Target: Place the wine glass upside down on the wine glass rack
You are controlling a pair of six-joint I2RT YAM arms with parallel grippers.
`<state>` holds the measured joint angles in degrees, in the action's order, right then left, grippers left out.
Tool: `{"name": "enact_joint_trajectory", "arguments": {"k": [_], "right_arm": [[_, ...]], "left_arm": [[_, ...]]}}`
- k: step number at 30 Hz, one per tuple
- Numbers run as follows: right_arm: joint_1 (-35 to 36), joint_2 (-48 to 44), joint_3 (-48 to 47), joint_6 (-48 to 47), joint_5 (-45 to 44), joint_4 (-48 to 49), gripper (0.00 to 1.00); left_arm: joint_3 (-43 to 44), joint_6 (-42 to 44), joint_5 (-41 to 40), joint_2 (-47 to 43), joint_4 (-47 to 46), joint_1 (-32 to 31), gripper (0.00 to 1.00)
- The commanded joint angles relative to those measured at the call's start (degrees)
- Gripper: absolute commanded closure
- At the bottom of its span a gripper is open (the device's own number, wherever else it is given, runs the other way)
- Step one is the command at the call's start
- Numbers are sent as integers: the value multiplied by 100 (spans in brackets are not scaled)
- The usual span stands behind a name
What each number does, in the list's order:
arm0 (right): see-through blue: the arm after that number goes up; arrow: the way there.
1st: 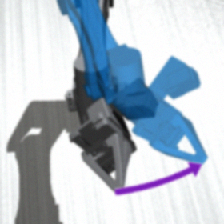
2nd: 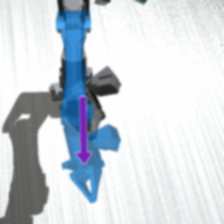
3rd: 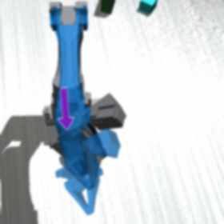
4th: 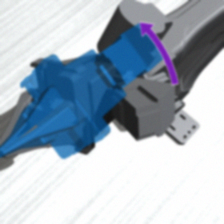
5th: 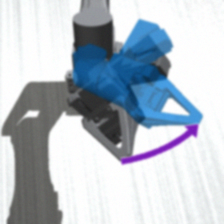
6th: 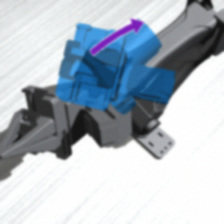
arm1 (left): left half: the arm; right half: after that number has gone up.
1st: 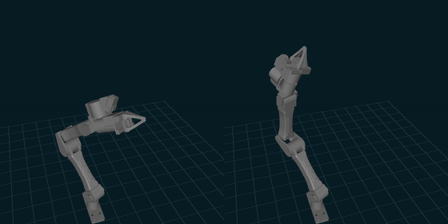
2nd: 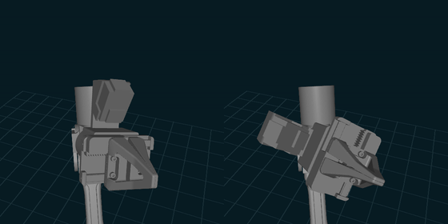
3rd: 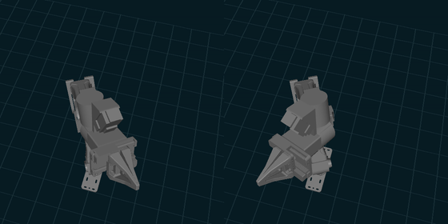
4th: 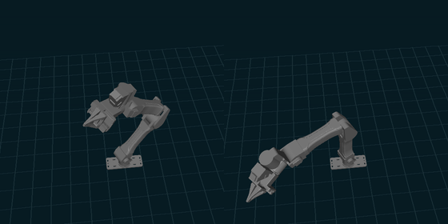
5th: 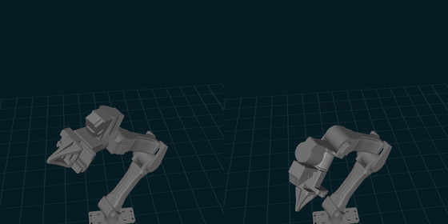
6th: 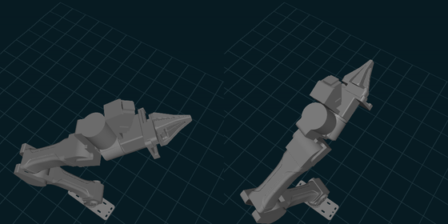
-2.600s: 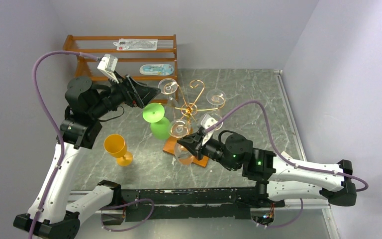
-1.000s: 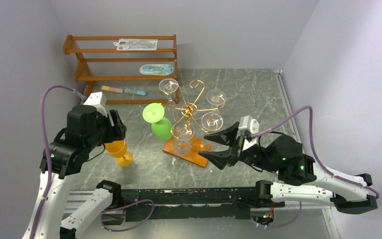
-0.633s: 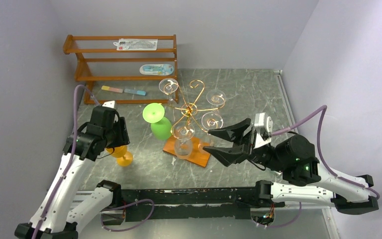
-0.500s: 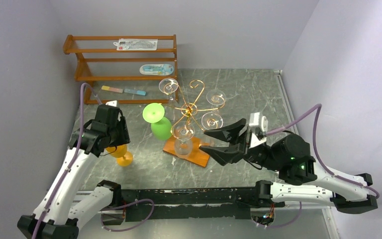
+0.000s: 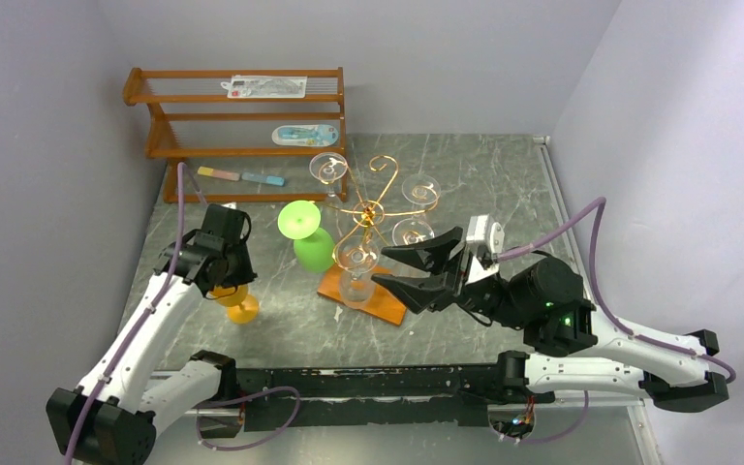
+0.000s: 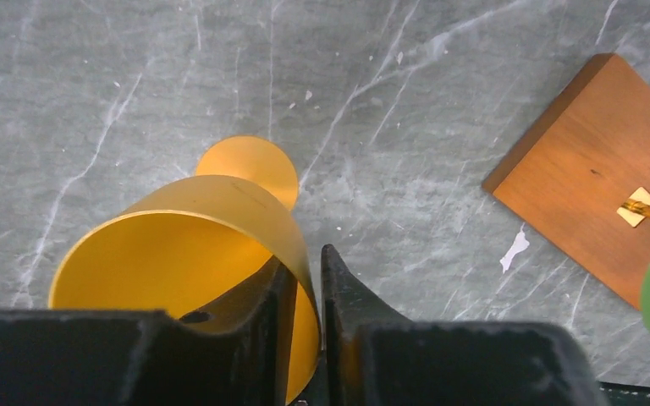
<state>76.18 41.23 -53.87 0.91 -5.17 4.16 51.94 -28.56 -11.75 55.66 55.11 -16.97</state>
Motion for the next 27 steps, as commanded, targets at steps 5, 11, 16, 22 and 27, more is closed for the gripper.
{"name": "enact_joint_trajectory", "arguments": {"k": [5,11,16,22,27], "right_arm": [[8,176,-155,-200,99,562,51],[10,423,-240,177,-18,999,50],[11,972,-543,728,-104,1421,48],[11,1626,-1055,1591,-912,1856,46],[8,2003,-1264,2413,-1558,2375,45]], "left_arm": [[218,-94,108,-23,-106,18,95],[1458,43,-506,-291,190,18,95],[2774,196,-797,-611,88,19,95],[3586,539,-560,-1186,-1002,18,95],[3088,597,-46,-1809,-2750,18,95]]}}
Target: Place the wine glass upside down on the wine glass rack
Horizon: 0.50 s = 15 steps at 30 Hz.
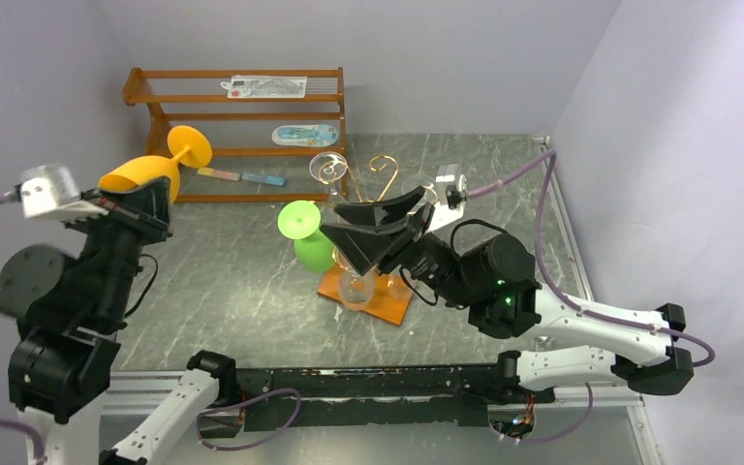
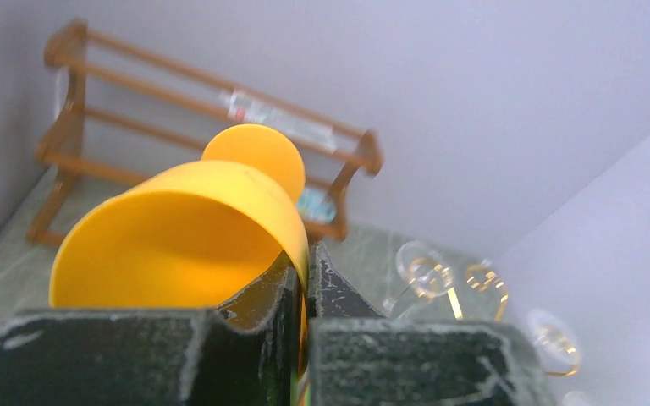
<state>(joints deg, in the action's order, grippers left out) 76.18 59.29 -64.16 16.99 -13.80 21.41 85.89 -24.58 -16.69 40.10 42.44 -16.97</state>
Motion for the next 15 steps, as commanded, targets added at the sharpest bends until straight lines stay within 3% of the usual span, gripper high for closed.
{"name": "enact_joint_trajectory", "arguments": {"k": [1,7,15], "right_arm": [[7,315,-354,910,-771,640,45],[0,1285,-1229,1108,-1415,1014,38],[-111,2083,-2266,1853,-1592,727,29]], "left_arm": [[-398,184,634,-319,-1778,18,95],[-1222,-348,1463,-660,-3663,18,95],[-1759,-993,2491,-778,-5112,18,95]]}}
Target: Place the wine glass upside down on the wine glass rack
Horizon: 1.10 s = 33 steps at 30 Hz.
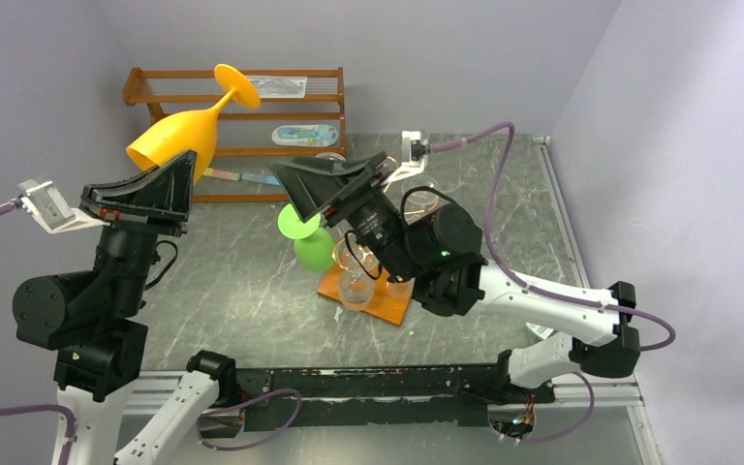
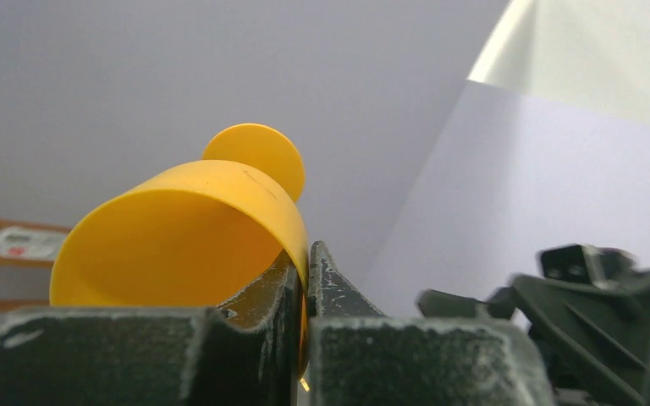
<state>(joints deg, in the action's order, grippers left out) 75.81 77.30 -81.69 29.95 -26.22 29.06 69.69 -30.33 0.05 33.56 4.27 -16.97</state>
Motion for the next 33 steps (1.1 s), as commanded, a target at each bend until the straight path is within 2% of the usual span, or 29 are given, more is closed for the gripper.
{"name": "enact_joint_trajectory", "arguments": {"k": [1,8,10,16,22,27,30,31,33], "right_arm": [[-137,406,-708,733,-295,-149,29],[-402,1001,-1203,1444,487,310,26],[-474,1124,-1471,1605,642,110,28],[-609,1287,-1721,1753,1122,293,33],[-645,1234,-1316,1968,1170,1159,54],[-685,1314,-1349,2069,1216,1425,61],[-682,1357,-1356,2114,1314,1507,70],[-682,1354,-1332,2096,1355,1567,76],[-692,1324,-1296,1876,1516,1714,94]], "left_arm": [[-163,-450,918,-141,-1387,18,95],[-352,-679,1653,-241,-2082,18,95],[-303,-709,1851,-215,-2121,20,95],[-348,-805,2149,-227,-2256,23,95],[-476,-884,2421,-168,-2474,19,95],[-630,-967,2600,-166,-2685,18,95],[-676,-973,2696,-161,-2696,18,95],[-682,-961,2757,-148,-2693,20,95],[-640,-888,2779,-111,-2517,18,95]]}}
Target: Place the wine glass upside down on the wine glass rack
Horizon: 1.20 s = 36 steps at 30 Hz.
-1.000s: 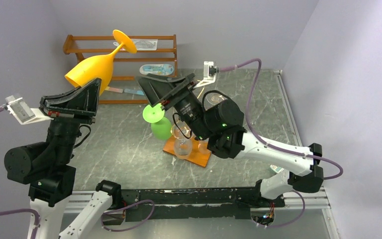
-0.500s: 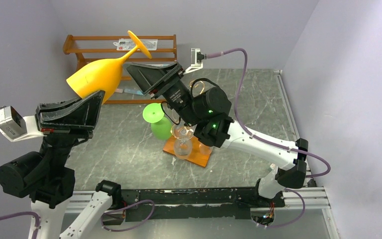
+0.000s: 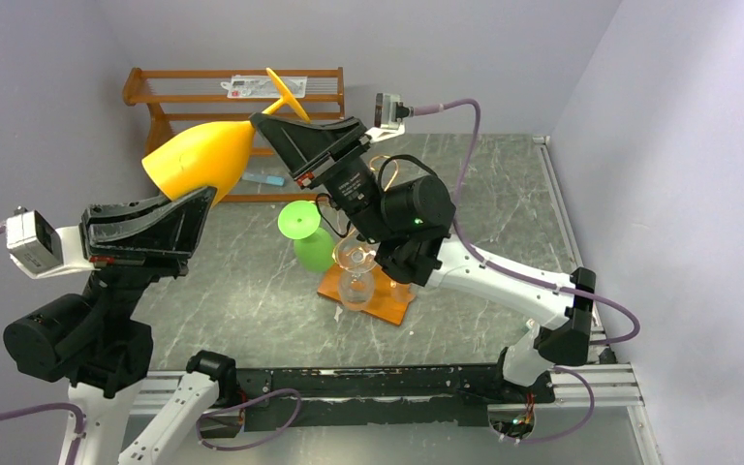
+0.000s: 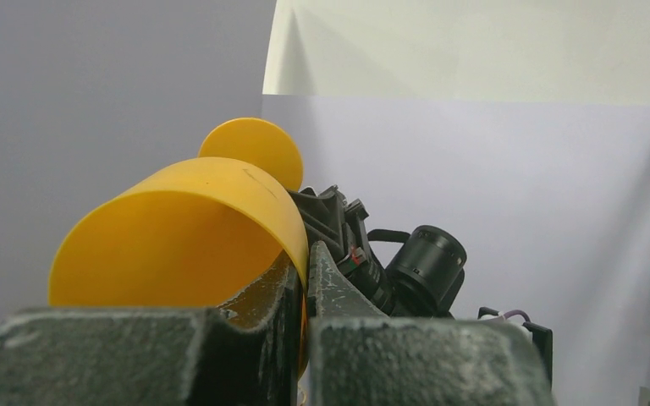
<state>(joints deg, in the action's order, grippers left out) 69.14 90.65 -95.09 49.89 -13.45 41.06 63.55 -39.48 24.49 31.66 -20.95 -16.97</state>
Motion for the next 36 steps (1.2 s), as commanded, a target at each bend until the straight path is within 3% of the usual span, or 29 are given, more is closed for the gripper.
{"name": "enact_joint_trajectory", "arguments": {"k": [1,5,6,11,15,19,23,26,32,36], "right_arm": [[-24,-43,77,-242,280,587,100],[-43,-204,313,-698,292,1011,100],[-47,-236,360,-814,258,1080,100],[-256,-337,589,-1241,201,1351,100],[-449,-389,809,-1570,266,1396,100],[-511,-393,1071,-2261,529,1571,100],[-512,-348,1229,-2821,1097,1750,100],[-508,-310,1203,-3142,1432,1657,100],[-495,-122,964,-3632,1875,1359,100],[-410,-6,799,-4166,2285,968,100]], "left_arm": [[19,133,325,102,150,18,95],[262,398,279,209,704,18,85],[322,455,261,228,835,18,79],[417,594,-506,88,1900,18,30],[553,873,-1417,-123,3244,18,13],[743,1041,-1965,-307,4368,19,8],[814,1157,-1800,-539,4800,18,6],[998,1164,-2137,-764,5134,18,6],[1221,608,-4430,-1316,6054,11,8],[1346,388,-4103,-1312,5843,9,7]]}}
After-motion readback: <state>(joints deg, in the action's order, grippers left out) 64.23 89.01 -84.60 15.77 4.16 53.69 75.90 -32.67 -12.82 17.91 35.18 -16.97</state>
